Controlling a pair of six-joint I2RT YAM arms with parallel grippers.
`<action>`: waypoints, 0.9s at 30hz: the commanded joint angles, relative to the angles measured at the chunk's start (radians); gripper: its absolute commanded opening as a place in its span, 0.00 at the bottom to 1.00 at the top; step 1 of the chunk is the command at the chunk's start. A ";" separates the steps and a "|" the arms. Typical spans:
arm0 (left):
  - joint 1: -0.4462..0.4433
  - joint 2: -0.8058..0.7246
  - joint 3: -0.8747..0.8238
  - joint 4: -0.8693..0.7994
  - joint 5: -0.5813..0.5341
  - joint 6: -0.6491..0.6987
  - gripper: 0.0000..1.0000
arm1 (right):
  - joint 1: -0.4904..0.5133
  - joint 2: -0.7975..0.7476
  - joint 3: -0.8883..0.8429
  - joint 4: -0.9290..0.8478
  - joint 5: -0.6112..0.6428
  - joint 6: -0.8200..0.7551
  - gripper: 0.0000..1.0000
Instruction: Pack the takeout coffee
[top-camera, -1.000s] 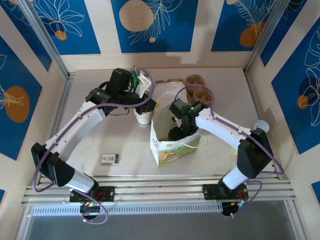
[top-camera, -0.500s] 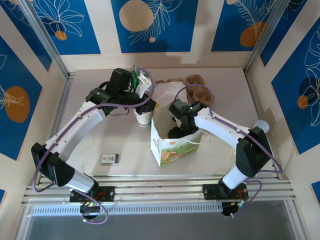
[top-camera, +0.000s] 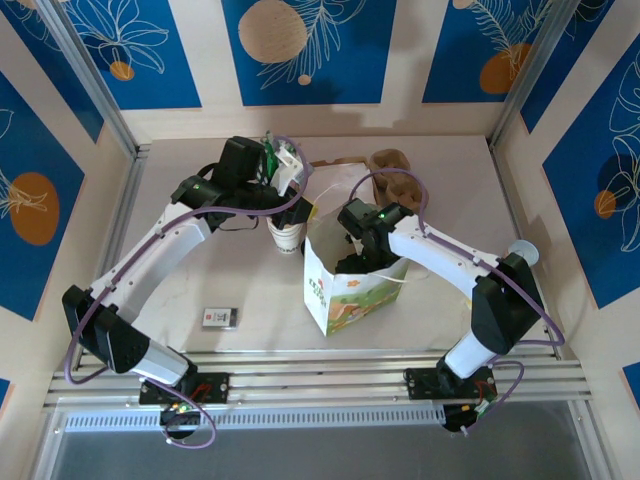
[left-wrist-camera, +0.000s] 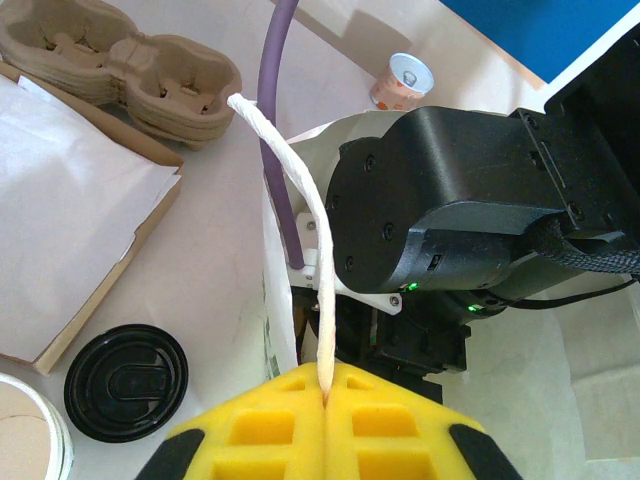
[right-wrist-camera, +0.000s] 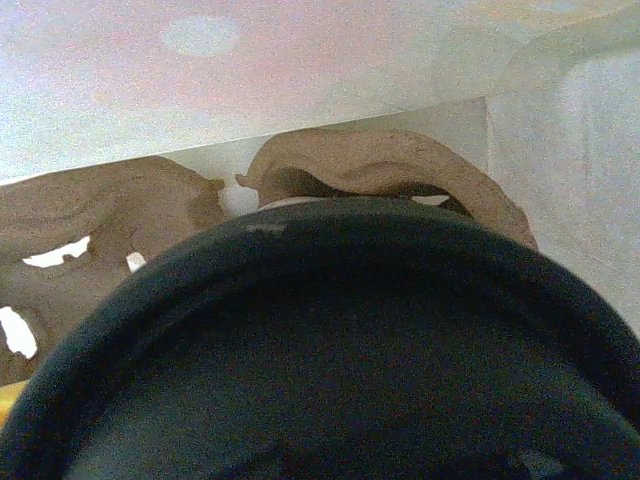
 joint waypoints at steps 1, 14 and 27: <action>-0.008 -0.043 0.010 -0.005 0.042 0.020 0.00 | -0.008 0.015 -0.019 -0.079 0.014 0.031 0.99; -0.008 -0.043 0.010 -0.007 0.046 0.022 0.00 | 0.006 0.008 0.011 -0.104 0.039 0.037 0.99; -0.008 -0.043 0.011 -0.007 0.051 0.022 0.00 | 0.027 0.010 0.043 -0.121 0.055 0.041 0.99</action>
